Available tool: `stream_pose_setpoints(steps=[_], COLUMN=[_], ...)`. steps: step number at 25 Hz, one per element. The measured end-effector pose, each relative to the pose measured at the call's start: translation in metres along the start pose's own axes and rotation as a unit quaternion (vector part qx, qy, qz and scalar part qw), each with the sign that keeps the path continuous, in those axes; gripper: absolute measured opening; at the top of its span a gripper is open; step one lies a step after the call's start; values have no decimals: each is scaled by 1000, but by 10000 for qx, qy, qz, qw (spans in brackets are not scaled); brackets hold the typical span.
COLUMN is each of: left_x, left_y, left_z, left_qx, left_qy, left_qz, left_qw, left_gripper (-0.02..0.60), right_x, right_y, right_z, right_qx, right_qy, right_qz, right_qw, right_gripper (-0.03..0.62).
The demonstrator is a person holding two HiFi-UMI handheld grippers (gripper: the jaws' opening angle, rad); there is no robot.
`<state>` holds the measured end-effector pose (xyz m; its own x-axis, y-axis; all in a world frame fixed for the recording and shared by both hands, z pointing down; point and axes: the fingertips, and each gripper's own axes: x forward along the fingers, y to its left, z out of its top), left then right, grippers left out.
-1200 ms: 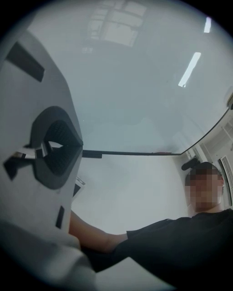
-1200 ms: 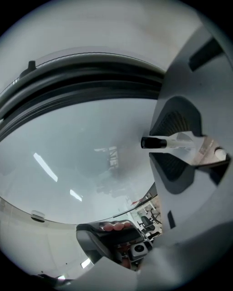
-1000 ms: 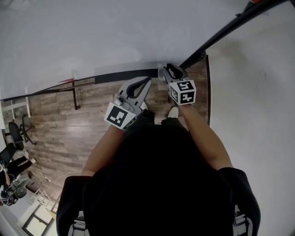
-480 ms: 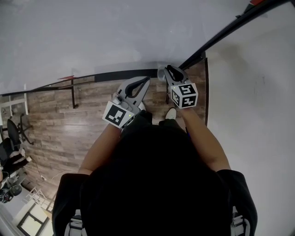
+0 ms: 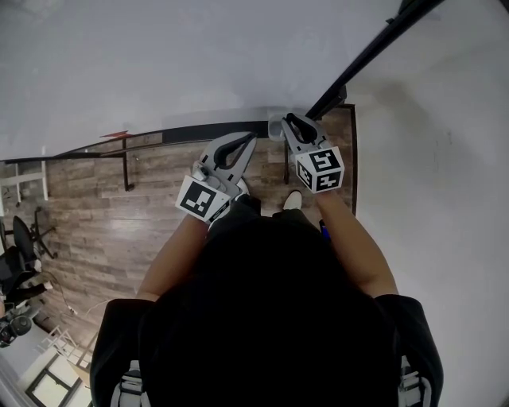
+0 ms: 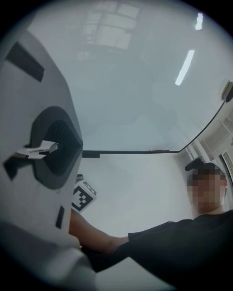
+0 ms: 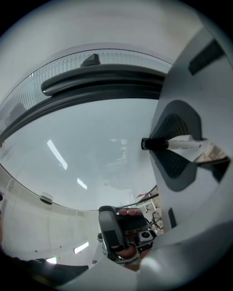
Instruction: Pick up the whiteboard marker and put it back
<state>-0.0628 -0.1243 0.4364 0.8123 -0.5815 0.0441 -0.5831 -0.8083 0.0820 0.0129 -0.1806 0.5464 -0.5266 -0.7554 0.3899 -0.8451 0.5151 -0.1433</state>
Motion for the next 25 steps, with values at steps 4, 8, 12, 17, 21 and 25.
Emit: stream_pose_setpoints(steps=[4,8,12,17,21,25], left_x=[-2,-4,-4,-5,-6,-8], left_y=[-3,-3,-4,-5,-15,-24], left_z=[-2,3,9,20,30,39], left_qx=[54,105,197,217,239,262], left_qy=[105,123,144,121,72,24], left_qz=[143,247,271,308,290,324], left_qw=[9998,9996,9993,9992,9993,9991], left_gripper=[5,5,5,5,5,5], right_x=[-12,-23,-34,-51,-65,-82], right_y=[4,10,18,25,32,37], right_z=[14,32,53,75,87,97], right_qx=[-140,-358,-475,-486,-492,-515], right_qy=[-210,-384,-541,-676,-771,-886], right_qz=[72,157,307,496,681,864], right_qw=[9997,9985,9969,9953,9935,9910], right_gripper=[63,63,63,63,63,63])
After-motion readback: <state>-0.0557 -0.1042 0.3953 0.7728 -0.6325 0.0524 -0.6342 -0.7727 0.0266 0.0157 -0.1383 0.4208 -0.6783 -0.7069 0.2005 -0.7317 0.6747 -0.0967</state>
